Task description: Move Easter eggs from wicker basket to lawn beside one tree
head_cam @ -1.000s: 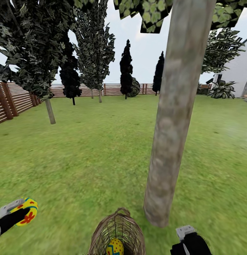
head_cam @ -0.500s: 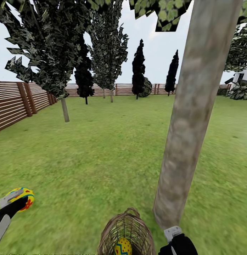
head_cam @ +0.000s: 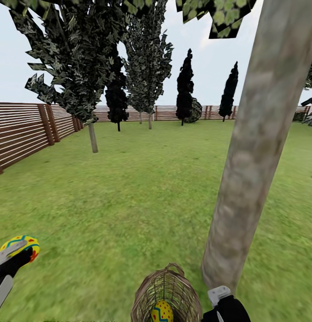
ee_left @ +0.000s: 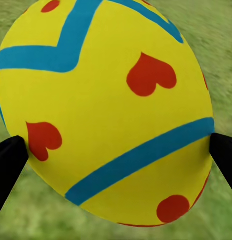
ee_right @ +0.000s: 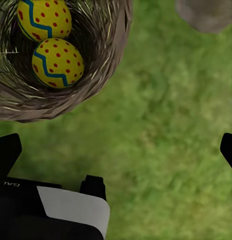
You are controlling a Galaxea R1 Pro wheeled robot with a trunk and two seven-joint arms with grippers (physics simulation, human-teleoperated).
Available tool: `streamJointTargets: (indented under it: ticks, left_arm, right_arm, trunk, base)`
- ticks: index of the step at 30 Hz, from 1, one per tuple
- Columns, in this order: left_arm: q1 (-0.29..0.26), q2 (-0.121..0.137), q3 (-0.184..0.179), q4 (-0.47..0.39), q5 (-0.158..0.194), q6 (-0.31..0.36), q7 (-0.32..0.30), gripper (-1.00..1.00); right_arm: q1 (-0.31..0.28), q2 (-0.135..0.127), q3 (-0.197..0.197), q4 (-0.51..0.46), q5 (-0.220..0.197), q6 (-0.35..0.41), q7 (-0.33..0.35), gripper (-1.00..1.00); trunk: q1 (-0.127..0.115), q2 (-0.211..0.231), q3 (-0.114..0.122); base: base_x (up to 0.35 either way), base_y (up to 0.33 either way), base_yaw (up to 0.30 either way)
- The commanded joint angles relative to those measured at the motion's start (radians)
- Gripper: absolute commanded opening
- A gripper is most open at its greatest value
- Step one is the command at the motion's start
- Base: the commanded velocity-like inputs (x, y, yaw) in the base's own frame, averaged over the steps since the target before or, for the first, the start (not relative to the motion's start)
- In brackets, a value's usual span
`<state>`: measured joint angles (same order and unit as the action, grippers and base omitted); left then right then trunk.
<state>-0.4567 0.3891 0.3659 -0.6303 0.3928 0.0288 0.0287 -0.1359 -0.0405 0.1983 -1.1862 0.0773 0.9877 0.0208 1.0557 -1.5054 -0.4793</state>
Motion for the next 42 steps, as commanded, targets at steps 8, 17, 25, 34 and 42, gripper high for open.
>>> streamJointTargets:
  ticks: [8,17,25,34,42]
  left_arm:
    - [0.000,-0.004,-0.005,-0.013,0.009,0.004,0.002,-1.00]
    - [0.000,-0.004,-0.004,-0.011,0.009,0.008,0.002,-1.00]
    - [0.000,-0.001,-0.001,-0.002,0.009,0.011,0.002,-1.00]
    - [0.000,-0.004,-0.002,-0.002,0.008,0.016,0.002,-1.00]
    - [0.000,-0.004,-0.005,-0.002,0.008,0.009,0.002,-1.00]
  right_arm:
    - [-0.001,-0.002,0.003,-0.002,0.007,0.005,0.002,1.00]
    - [-0.001,-0.003,0.001,-0.001,0.007,0.005,0.003,1.00]
    - [-0.001,-0.005,0.000,-0.001,0.007,0.004,0.002,1.00]
    - [-0.001,-0.008,-0.005,-0.004,0.007,0.005,0.002,1.00]
    - [-0.001,-0.114,-0.111,-0.011,-0.010,0.003,0.020,1.00]
  trunk:
    - [0.000,-0.001,-0.001]
    - [0.000,-0.001,-0.001]
    - [0.000,-0.001,-0.001]
    - [0.000,-0.001,-0.001]
    - [0.000,-0.001,-0.001]
  base:
    - [0.000,0.000,0.079]
    - [0.000,0.201,0.001]
    - [0.000,0.335,0.000]
    - [0.246,0.211,0.000]
    - [0.256,0.021,0.000]
